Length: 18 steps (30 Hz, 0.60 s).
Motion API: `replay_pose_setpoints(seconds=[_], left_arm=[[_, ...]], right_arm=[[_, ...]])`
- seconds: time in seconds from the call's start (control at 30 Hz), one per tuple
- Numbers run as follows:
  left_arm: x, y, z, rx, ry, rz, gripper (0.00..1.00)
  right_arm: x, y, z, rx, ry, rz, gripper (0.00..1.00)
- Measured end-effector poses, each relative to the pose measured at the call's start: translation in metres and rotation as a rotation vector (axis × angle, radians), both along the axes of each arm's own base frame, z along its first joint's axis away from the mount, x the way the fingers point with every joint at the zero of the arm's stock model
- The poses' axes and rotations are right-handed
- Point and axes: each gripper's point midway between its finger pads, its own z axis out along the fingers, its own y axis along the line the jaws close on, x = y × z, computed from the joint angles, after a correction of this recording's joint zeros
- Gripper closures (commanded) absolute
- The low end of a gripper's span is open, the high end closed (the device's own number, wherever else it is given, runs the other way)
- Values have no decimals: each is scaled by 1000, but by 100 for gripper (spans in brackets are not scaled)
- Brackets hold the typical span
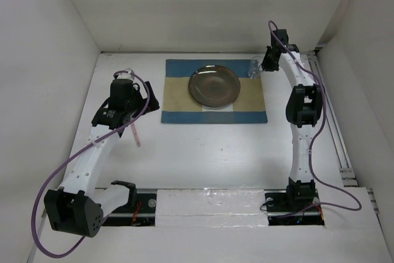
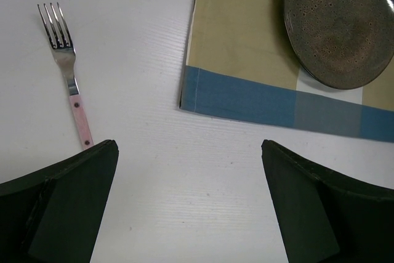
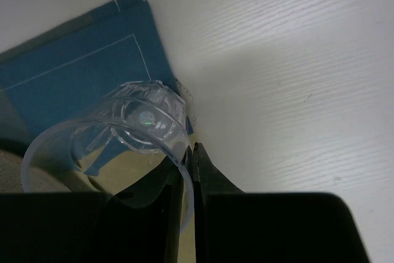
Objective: Set the dinner table for one person
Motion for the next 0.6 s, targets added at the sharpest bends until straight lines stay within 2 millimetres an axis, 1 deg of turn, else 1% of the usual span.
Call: replay_pose_setpoints(seconds=[0.07,0.27,0.37,0.5,0.6], left_arm=[[0,0,-1,2,2,-3,0],[-2,-2,-4,0,8,-15,0],[-2,-2,-4,-2,9,-19,0],[-2,-3,-4,-5,9,-26,0],[-2,-4,-4,-6,9,-28,0]], right_arm=[[0,7,-14,11,23,14,100],[19,22,7,21,-53,39,100],[23,31,9,26,-71,54,100],[24,42,-1,26,-60,71,99],[26,44,-11,25,-49,73,99]])
